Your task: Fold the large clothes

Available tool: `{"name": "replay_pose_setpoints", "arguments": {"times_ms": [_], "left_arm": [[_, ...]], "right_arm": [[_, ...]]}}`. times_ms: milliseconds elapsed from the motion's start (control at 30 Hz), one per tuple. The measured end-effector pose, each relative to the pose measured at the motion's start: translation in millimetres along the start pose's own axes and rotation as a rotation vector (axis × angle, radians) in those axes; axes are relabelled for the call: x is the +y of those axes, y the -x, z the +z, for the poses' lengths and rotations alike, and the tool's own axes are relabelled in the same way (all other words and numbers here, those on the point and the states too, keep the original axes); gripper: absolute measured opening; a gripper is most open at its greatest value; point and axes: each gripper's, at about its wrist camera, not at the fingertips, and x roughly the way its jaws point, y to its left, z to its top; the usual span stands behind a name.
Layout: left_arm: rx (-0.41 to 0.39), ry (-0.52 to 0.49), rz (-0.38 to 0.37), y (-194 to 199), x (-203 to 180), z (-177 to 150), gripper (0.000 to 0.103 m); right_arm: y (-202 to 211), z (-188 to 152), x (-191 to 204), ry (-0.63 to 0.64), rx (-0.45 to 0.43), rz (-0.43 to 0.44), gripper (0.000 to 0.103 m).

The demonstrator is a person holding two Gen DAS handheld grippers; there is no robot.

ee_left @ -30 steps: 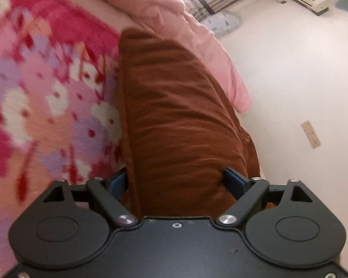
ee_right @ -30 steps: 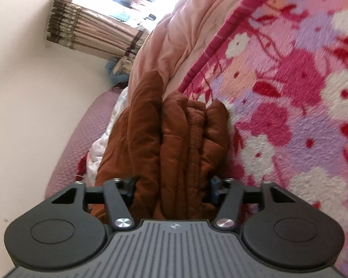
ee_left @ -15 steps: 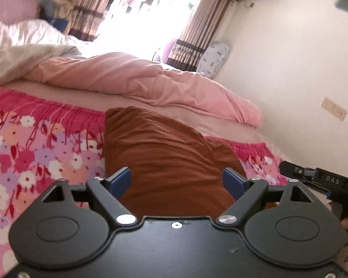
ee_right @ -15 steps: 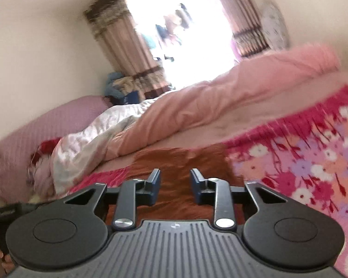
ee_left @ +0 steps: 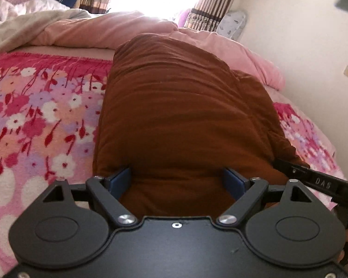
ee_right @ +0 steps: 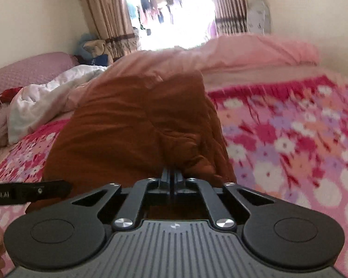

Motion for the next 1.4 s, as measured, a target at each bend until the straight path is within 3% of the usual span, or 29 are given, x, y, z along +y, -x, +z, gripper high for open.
{"name": "replay_pose_setpoints", "arguments": {"times_ms": [267,400,533,633,767,967,1267,1400], "left_arm": [[-0.010,-0.067,-0.011,15,-5,14,0.088],[-0.069,-0.114,-0.010,24,-10,43,0.088],[-0.102,-0.117,0.016,9,-6,79,0.088],[-0.079,-0.109,0.032,-12,-1,92,0.088],[-0.008,-0.111,0.046,-42,1,90,0.088],[-0.021,-0.127,0.068,-60,5,79,0.090],[-0.025,-0.122,0.069,-57,6,80,0.090],[-0.045,-0.102,0.062,-33,1,82,0.088]], "right_arm": [[3,-5,4,-0.003,0.002,0.005,0.000],[15,16,14,0.013,-0.037,0.029,0.018],[9,47,28,0.040,-0.094,0.026,0.020],[-15,67,32,0.037,-0.086,0.016,0.020],[-51,71,29,0.022,-0.026,-0.029,0.020],[-78,56,19,0.020,0.021,-0.044,0.016],[-79,52,18,0.012,0.015,-0.035,0.015],[-62,55,19,0.016,-0.014,-0.012,0.019]]}}
